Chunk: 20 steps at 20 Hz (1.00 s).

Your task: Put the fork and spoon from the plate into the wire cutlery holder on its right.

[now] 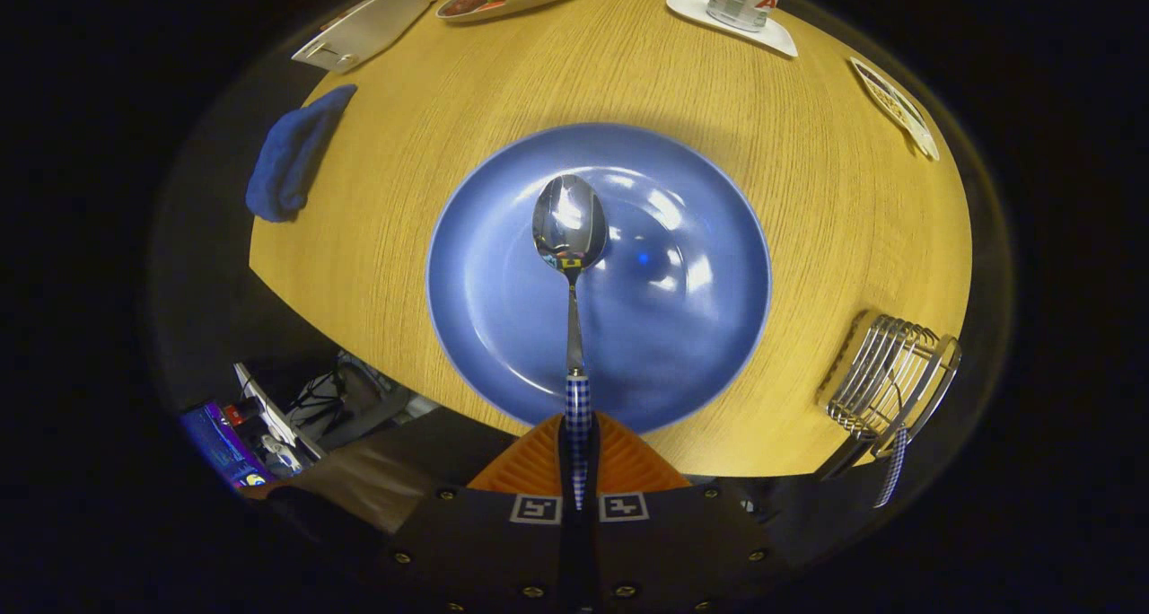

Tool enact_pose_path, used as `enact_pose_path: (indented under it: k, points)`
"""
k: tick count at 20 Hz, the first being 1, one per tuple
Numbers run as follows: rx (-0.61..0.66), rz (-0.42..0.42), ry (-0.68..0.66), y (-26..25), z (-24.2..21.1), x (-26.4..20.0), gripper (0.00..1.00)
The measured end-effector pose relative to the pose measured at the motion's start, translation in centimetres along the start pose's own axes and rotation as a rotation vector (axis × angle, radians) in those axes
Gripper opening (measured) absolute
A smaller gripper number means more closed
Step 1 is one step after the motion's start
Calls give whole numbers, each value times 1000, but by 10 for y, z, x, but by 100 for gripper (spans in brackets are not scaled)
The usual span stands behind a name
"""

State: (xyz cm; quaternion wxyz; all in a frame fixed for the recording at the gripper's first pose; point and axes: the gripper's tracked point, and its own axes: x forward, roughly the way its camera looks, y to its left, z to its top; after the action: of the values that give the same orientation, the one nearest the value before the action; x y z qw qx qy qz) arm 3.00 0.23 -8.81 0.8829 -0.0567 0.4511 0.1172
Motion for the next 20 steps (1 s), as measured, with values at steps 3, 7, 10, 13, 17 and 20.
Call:
enact_pose_path:
  k: [3, 7, 10, 13, 17, 20]
  points:
    - [24, -16, 33, -20, -15, -18, 1]
    - [61, -22, 46, -42, -27, -36, 1]
    - [81, -16, 59, -56, -42, -51, 1]
    - [114, -28, 63, -76, -55, -65, 1]
    - [154, -39, 51, -96, -68, -80, 1]
    - [183, -10, 57, -104, -80, -96, 1]
